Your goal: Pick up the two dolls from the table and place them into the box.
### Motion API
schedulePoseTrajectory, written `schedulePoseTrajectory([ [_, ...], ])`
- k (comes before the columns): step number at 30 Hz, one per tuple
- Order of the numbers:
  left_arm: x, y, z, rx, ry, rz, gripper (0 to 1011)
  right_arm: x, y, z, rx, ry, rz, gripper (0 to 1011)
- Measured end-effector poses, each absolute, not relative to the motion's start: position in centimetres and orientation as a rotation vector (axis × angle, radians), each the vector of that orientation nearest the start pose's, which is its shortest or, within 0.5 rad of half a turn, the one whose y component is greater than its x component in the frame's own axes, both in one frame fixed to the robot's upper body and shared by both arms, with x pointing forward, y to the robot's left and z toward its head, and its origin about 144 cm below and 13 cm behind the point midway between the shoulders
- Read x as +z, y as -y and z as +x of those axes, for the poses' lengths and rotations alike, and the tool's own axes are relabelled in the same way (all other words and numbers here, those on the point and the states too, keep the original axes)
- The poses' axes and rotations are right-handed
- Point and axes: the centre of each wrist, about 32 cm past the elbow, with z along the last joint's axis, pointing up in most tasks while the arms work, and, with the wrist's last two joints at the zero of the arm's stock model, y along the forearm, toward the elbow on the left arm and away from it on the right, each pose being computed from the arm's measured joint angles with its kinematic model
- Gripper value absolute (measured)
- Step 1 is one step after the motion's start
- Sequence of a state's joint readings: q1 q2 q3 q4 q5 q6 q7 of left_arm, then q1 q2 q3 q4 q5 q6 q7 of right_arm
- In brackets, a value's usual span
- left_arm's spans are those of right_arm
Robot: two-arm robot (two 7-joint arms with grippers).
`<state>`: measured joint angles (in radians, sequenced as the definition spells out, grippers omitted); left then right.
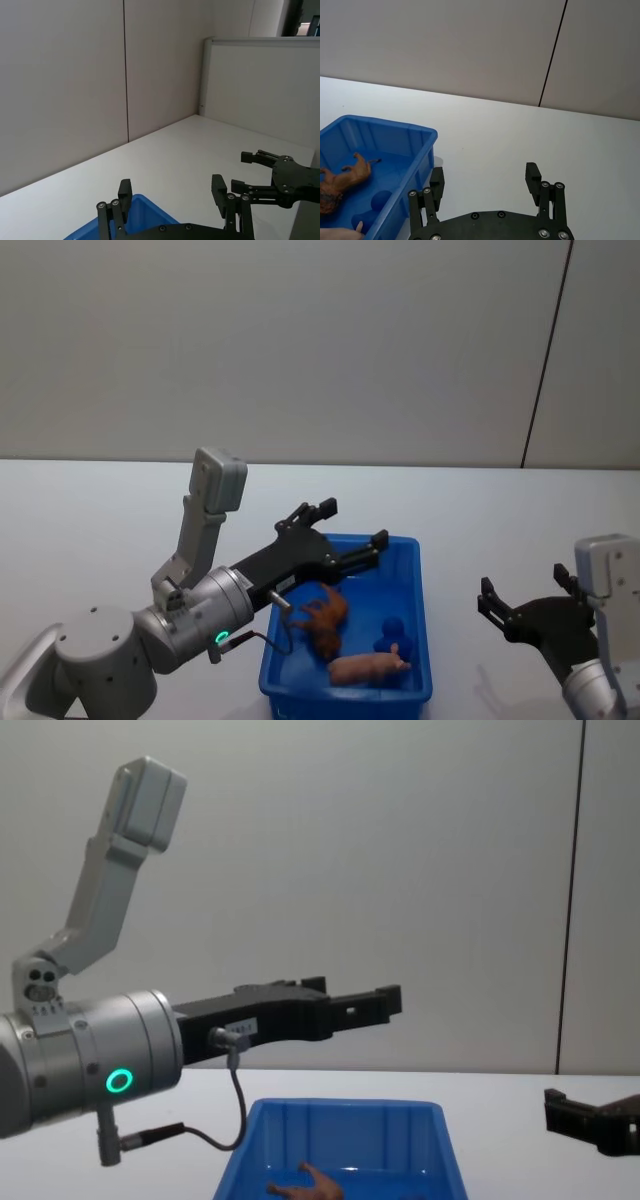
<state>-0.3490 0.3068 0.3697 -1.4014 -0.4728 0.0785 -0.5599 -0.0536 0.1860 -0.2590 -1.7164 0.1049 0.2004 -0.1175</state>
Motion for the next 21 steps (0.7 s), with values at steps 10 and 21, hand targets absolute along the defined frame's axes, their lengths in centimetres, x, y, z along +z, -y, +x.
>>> schedulePoseTrajectory([
  [10, 119.29, -22.0, 54.4, 0.672, -0.062, -0.072, 1001, 115.88, 19.18, 43.18, -1.412, -0.039, -0.178, 1001],
  [21, 119.24, -21.89, 54.56, 0.655, -0.063, -0.082, 1001, 115.88, 19.17, 43.18, -1.412, -0.039, -0.178, 1001],
])
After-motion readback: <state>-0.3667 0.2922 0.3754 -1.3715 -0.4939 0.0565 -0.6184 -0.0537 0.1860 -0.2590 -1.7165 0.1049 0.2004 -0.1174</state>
